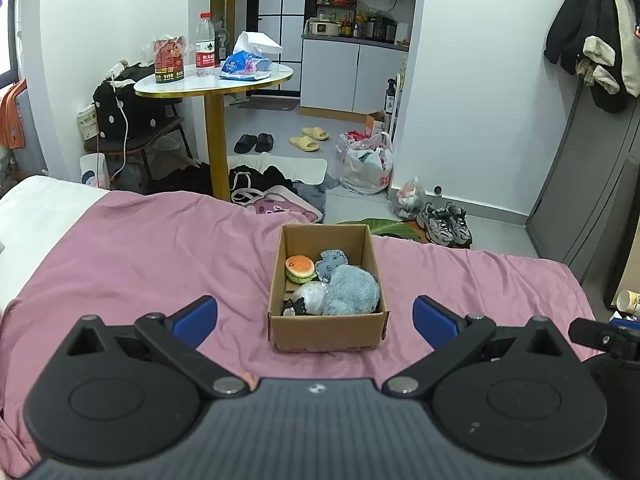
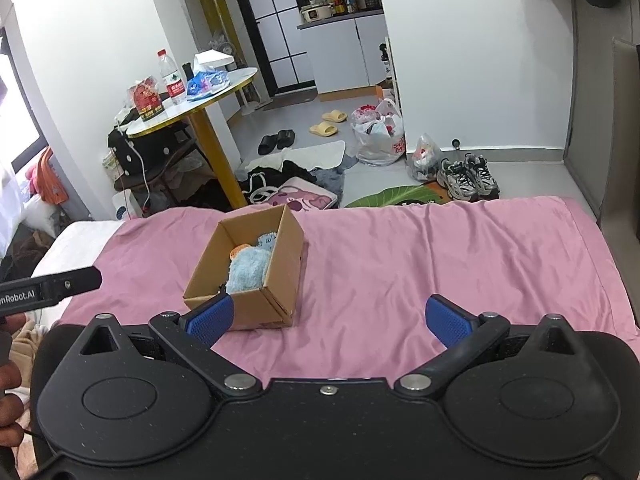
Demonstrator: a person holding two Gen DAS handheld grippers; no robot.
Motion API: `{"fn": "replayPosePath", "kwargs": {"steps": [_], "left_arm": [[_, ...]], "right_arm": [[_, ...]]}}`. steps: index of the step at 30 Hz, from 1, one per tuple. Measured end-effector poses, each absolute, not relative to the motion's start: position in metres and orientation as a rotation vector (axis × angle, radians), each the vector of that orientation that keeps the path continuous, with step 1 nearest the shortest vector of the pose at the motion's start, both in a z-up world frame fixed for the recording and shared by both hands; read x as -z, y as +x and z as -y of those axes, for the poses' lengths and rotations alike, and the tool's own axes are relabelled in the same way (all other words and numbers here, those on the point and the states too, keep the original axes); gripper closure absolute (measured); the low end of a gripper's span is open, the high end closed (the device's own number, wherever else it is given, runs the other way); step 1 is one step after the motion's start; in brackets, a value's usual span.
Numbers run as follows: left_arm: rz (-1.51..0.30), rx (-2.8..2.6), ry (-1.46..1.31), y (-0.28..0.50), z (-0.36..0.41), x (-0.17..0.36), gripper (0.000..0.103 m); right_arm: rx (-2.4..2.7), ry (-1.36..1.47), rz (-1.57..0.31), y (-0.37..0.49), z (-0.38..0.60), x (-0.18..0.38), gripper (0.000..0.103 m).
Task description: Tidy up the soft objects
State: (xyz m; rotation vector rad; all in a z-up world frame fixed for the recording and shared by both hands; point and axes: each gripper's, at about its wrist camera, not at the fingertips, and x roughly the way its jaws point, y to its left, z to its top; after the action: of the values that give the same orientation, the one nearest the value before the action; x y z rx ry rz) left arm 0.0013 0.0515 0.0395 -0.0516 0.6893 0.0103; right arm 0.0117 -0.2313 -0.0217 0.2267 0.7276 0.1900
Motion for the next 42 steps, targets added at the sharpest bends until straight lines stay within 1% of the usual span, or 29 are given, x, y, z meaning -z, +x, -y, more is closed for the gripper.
{"fn": "replayPosePath", "kwargs": {"steps": [42], "left_arm": [[-0.696, -0.015, -0.053, -0.008, -0.054, -0.041, 0.0]], "right_arm": [[-0.248, 0.145, -0.719, 0.004, 0.216, 0.016, 0.0]]}}
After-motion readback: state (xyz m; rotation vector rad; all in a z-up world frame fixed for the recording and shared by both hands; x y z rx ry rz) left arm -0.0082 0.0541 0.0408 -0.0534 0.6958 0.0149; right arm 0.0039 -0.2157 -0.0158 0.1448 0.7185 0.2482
